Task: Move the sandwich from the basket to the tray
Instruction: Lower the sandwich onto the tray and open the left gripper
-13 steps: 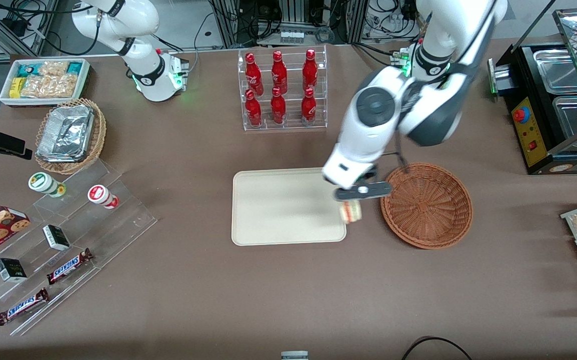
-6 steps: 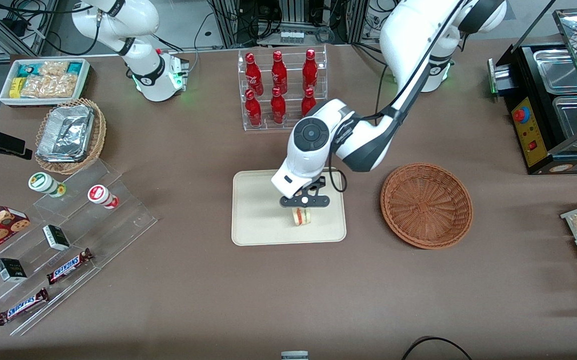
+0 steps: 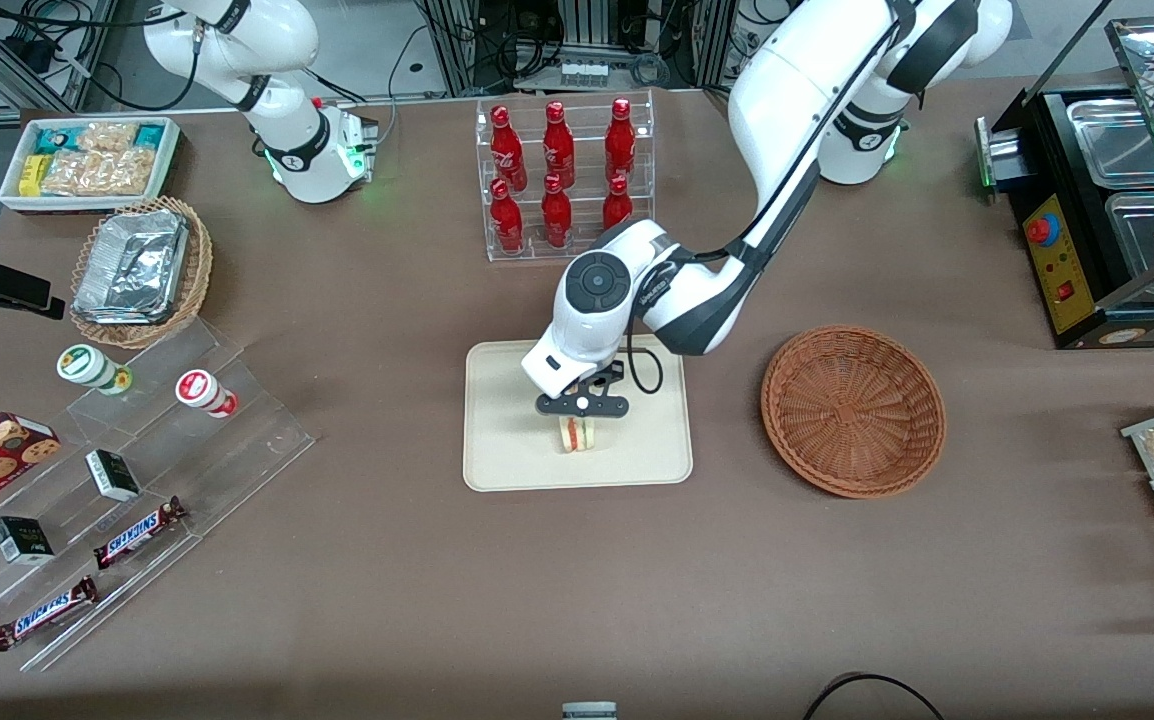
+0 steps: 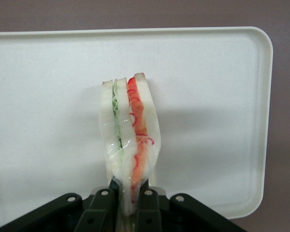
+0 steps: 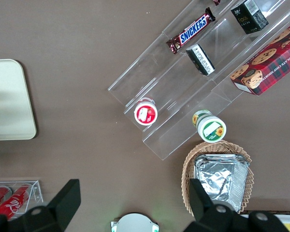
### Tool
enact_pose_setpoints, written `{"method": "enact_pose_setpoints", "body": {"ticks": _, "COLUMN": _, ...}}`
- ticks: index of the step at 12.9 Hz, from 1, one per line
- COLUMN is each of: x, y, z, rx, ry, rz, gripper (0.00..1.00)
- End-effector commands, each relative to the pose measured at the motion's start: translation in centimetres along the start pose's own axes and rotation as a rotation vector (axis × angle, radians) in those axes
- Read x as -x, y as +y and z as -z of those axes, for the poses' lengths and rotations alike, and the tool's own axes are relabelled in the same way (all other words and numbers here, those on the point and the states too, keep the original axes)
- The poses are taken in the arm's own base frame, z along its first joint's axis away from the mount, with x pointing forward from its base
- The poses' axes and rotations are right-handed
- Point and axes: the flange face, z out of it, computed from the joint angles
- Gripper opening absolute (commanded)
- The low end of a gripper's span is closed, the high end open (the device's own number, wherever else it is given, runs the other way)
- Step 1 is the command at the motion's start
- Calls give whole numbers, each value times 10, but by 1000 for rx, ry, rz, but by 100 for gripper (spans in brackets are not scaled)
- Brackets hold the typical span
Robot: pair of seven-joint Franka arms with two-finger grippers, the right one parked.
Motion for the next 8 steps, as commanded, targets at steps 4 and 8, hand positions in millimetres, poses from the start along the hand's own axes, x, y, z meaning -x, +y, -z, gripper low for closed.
{"method": "enact_pose_setpoints", "body": {"ticks": 4, "x": 0, "y": 3, "z": -17, "rx": -37, "ry": 26, "rz": -30, "gripper": 96}}
{"method": "enact_pose_setpoints", "body": {"ticks": 8, "x": -2, "y": 4, "z": 16, "rx": -29, "ry": 37, "rz": -14, "gripper": 100}}
